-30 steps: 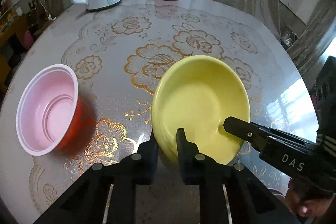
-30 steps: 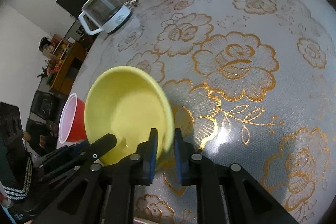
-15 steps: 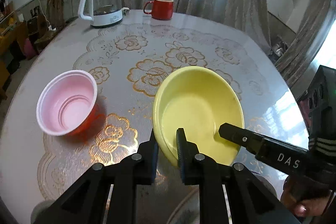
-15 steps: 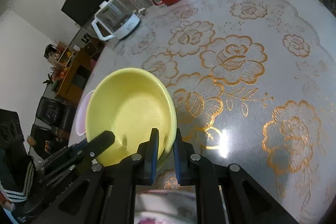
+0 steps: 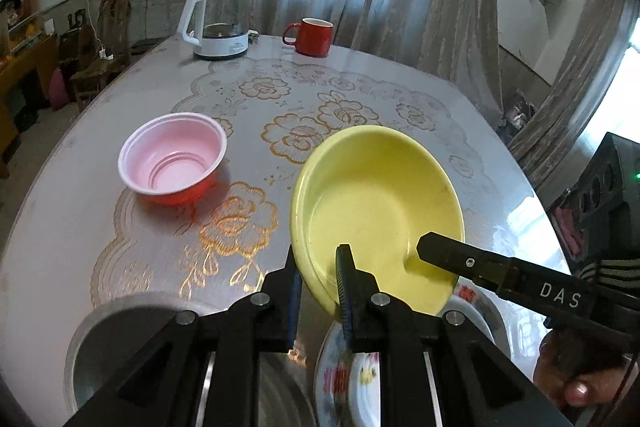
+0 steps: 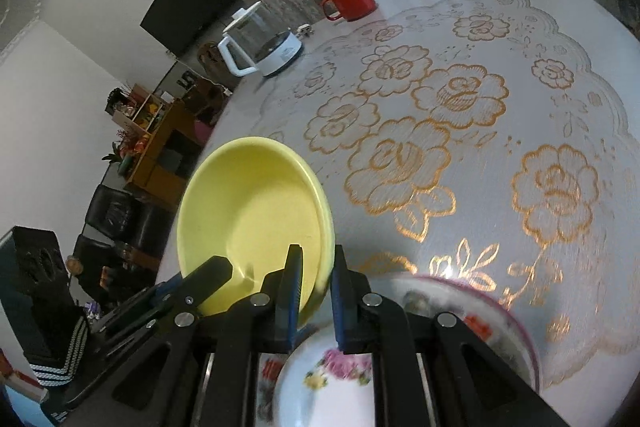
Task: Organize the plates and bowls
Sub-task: 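Carry the yellow bowl with both grippers over the steel bowl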
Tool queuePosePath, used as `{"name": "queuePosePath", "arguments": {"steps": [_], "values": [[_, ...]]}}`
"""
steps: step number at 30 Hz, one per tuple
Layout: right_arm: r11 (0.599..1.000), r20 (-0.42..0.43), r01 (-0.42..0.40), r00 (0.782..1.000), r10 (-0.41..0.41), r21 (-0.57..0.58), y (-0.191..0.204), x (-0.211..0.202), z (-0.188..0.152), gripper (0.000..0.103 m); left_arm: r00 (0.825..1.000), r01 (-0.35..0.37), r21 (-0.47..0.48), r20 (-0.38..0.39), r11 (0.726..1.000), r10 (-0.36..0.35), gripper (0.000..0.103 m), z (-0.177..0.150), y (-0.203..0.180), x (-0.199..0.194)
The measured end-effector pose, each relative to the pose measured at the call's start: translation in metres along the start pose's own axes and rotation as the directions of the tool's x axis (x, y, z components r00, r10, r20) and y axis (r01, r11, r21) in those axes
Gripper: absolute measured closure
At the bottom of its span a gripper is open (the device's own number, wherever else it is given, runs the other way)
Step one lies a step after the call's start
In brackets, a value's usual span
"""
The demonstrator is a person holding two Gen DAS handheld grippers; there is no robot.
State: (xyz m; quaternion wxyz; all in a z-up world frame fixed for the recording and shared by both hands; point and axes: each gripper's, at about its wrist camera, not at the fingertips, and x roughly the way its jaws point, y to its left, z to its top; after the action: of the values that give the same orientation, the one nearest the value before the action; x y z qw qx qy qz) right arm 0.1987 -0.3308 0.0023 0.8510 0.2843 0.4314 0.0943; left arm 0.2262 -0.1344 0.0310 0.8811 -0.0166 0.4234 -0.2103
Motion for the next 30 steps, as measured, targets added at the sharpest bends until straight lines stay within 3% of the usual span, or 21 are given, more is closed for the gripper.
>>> {"name": "queuePosePath", "arguments": {"steps": [18,30], "values": [[0.997,0.037,-0.074,0.997,0.074,-0.002,0.036,-0.026,-0.066,0.091,0.995,0.014,-0.032,0.101,0.999,-0.011,0.087,-0.064,0.024,-0.068],[0.991,0.028,-0.13,0.991,0.13,0.021,0.05,-0.024,-0.1,0.091,0.992,0.022,-0.075,0.123,0.997,-0.012,0.087,-0.092,0.049,-0.091]]}}
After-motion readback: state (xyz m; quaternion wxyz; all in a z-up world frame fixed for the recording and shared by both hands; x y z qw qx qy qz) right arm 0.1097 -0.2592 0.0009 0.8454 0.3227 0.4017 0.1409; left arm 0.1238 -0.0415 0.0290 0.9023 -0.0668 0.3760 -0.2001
